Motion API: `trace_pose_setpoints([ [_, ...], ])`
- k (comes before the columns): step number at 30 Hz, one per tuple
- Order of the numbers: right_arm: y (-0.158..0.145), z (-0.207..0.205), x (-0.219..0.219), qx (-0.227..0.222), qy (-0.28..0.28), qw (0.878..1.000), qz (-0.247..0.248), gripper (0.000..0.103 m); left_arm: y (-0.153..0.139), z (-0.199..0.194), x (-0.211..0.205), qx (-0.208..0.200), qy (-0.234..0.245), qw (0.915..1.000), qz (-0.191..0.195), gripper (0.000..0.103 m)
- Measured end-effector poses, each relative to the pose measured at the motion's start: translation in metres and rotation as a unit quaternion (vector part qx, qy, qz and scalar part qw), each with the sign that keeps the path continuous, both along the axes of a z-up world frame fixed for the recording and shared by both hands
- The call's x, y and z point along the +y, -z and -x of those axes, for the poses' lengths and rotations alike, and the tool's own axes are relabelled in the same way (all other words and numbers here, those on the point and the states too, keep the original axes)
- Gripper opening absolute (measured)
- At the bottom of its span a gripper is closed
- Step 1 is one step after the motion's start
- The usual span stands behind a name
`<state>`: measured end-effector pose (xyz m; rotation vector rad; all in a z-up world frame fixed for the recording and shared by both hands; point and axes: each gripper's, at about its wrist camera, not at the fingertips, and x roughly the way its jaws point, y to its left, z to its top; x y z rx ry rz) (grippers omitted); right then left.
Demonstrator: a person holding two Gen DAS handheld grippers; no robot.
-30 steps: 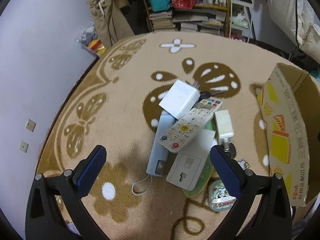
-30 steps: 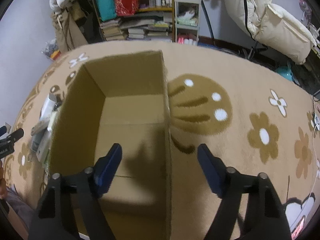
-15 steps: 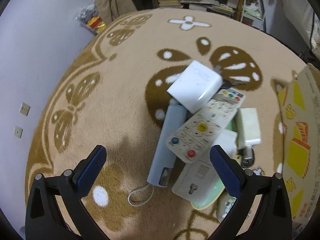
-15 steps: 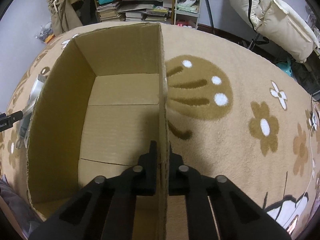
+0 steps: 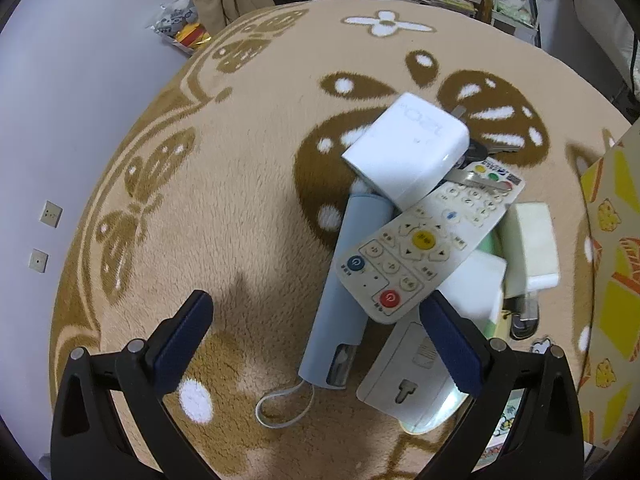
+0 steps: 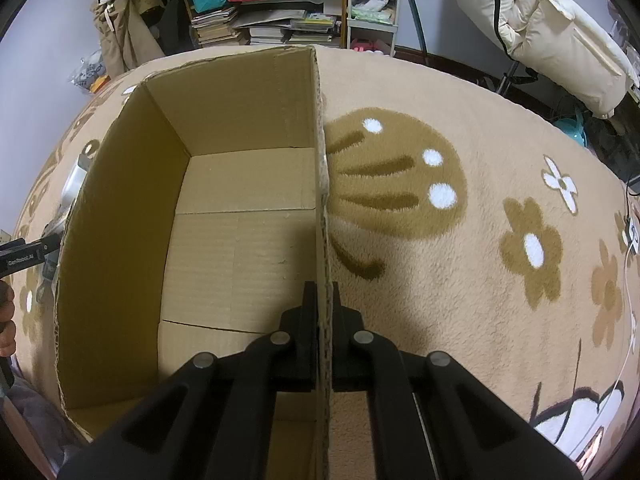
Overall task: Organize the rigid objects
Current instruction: 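Lower the left tool and grasp the light-blue cylindrical power bank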
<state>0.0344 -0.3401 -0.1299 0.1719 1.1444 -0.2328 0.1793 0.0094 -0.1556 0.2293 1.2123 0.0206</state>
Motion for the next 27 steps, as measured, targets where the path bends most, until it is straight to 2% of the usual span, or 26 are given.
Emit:
trace_pose_setpoints([
  [6, 0.001, -0.001, 0.001, 0.004, -0.001, 1.0, -0.001, 0.005, 0.013, -0.004, 0.013, 0.016, -0.028, 0.9994, 0.008, 0.079],
  [10, 0.001, -0.001, 0.001, 0.004, -0.002, 1.0, 0.0, 0.005, 0.021, -0.006, 0.008, 0.012, -0.021, 0.9997, 0.002, 0.073],
  [17, 0.001, -0.001, 0.002, 0.004, -0.002, 1.0, -0.001, 0.005, 0.019, -0.001, -0.007, 0.026, 0.009, 0.9996, -0.006, 0.034],
  [20, 0.001, -0.001, 0.001, 0.004, -0.002, 1.0, 0.0, 0.005, 0.019, 0.001, -0.012, 0.035, 0.014, 0.999, -0.024, 0.032],
  [27, 0.001, -0.001, 0.001, 0.004, -0.002, 1.0, 0.0, 0.005, 0.014, 0.003, 0.002, 0.053, -0.022, 0.9983, 0.007, 0.03],
])
